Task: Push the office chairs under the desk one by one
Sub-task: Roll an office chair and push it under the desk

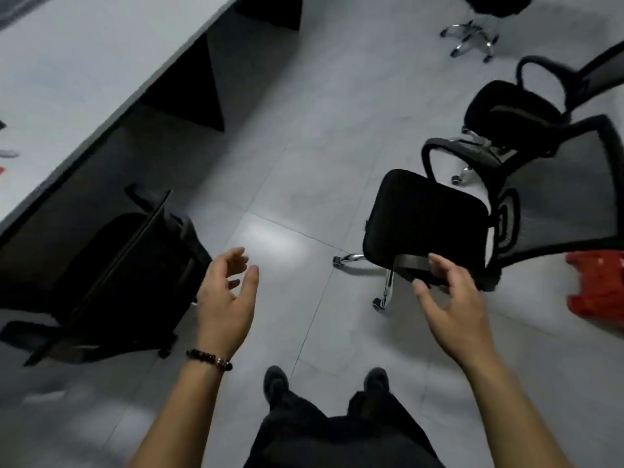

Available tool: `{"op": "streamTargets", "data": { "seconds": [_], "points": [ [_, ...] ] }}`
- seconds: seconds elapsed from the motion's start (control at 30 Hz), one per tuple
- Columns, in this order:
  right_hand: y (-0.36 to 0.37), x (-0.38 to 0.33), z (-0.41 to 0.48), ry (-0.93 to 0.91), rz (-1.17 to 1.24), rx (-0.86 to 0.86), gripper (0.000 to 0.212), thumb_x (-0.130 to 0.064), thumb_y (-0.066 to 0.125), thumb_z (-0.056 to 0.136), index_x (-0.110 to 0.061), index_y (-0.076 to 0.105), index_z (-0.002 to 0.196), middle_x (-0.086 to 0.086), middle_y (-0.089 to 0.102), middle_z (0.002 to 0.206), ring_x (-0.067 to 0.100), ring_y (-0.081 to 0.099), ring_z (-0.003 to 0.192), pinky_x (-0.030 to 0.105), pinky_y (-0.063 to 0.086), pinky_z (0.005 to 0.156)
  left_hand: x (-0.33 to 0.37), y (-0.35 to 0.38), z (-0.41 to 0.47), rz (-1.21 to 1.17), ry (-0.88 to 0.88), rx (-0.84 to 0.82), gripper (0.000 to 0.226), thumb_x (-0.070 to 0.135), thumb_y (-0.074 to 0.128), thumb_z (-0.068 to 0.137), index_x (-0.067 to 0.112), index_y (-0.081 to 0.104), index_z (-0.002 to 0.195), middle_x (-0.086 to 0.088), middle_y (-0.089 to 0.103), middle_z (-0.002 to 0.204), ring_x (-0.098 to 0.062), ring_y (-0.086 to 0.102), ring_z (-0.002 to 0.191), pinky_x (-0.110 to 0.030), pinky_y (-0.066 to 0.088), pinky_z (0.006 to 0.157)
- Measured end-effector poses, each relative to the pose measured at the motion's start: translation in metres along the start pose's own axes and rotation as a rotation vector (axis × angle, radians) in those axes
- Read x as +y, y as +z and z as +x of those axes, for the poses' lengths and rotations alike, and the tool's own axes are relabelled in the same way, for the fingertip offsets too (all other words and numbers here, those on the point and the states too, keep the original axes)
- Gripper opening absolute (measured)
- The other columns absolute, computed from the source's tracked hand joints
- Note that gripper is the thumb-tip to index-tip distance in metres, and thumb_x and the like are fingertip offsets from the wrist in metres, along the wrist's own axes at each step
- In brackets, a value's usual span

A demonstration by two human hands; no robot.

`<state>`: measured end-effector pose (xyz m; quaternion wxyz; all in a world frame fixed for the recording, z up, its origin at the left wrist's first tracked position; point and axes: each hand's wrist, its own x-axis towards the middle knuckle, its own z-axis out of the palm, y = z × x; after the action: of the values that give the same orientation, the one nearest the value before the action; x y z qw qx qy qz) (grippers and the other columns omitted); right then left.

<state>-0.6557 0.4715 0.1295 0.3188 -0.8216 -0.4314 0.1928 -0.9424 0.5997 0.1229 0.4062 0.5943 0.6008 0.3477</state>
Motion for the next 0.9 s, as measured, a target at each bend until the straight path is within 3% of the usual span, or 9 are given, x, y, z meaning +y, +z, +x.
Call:
{"op": "streamTargets", "data": {
  "seconds": [0.2, 0.37, 0.5, 0.7, 0.9],
  "points": [
    [-0.107, 0.108, -0.035, 0.155, 0.126, 0.292, 0.047, -0.030, 0.063, 0.091, -0.026, 0.049, 0.136, -0.011, 0.051, 0.123, 0.006, 0.051, 0.112, 0.030, 0.044, 0.095, 0.097, 0.135, -0.041, 0.018, 0.270, -0.215, 0.025, 0.023, 0.058, 0.092, 0.026, 0.054, 0.116, 0.005, 0.063, 0.109, -0.006, 0.060, 0.102, -0.024, 0.049, 0.082],
    [-0.184, 0.227, -0.067, 0.289, 0.190, 0.275, 0.052, -0.029, 0.067, 0.089, -0.027, 0.047, 0.137, -0.010, 0.046, 0.123, 0.011, 0.049, 0.115, 0.030, 0.042, 0.095, 0.134, 0.277, -0.139, 0.030, 0.292, -0.305, 0.027, 0.022, 0.060, 0.091, 0.027, 0.053, 0.117, 0.006, 0.061, 0.113, -0.005, 0.058, 0.105, -0.026, 0.051, 0.084],
    [-0.257, 0.296, -0.070, 0.301, 0.218, 0.338, 0.054, -0.026, 0.069, 0.087, -0.029, 0.048, 0.136, -0.010, 0.046, 0.123, 0.009, 0.050, 0.115, 0.031, 0.043, 0.095, 0.168, 0.364, -0.203, 0.096, 0.324, -0.504, 0.035, 0.023, 0.062, 0.089, 0.029, 0.049, 0.121, 0.008, 0.057, 0.115, -0.001, 0.055, 0.108, -0.019, 0.048, 0.088],
    [-0.344, 0.357, -0.026, 0.253, 0.336, 0.408, 0.049, -0.021, 0.070, 0.087, -0.029, 0.052, 0.132, -0.011, 0.051, 0.124, 0.009, 0.055, 0.114, 0.030, 0.046, 0.096, 0.231, 0.454, -0.229, 0.074, 0.322, -0.526, 0.035, 0.026, 0.062, 0.089, 0.031, 0.049, 0.121, 0.013, 0.058, 0.115, 0.000, 0.056, 0.108, -0.021, 0.049, 0.088],
    [-0.364, 0.434, 0.084, 0.191, 0.283, 0.276, 0.046, -0.015, 0.069, 0.087, -0.029, 0.054, 0.129, -0.016, 0.050, 0.121, 0.001, 0.052, 0.114, 0.032, 0.048, 0.100, 0.247, 0.567, -0.195, 0.097, 0.292, -0.442, 0.037, 0.034, 0.060, 0.088, 0.025, 0.051, 0.123, 0.011, 0.055, 0.120, 0.003, 0.051, 0.113, -0.016, 0.046, 0.090]
  ]
}}
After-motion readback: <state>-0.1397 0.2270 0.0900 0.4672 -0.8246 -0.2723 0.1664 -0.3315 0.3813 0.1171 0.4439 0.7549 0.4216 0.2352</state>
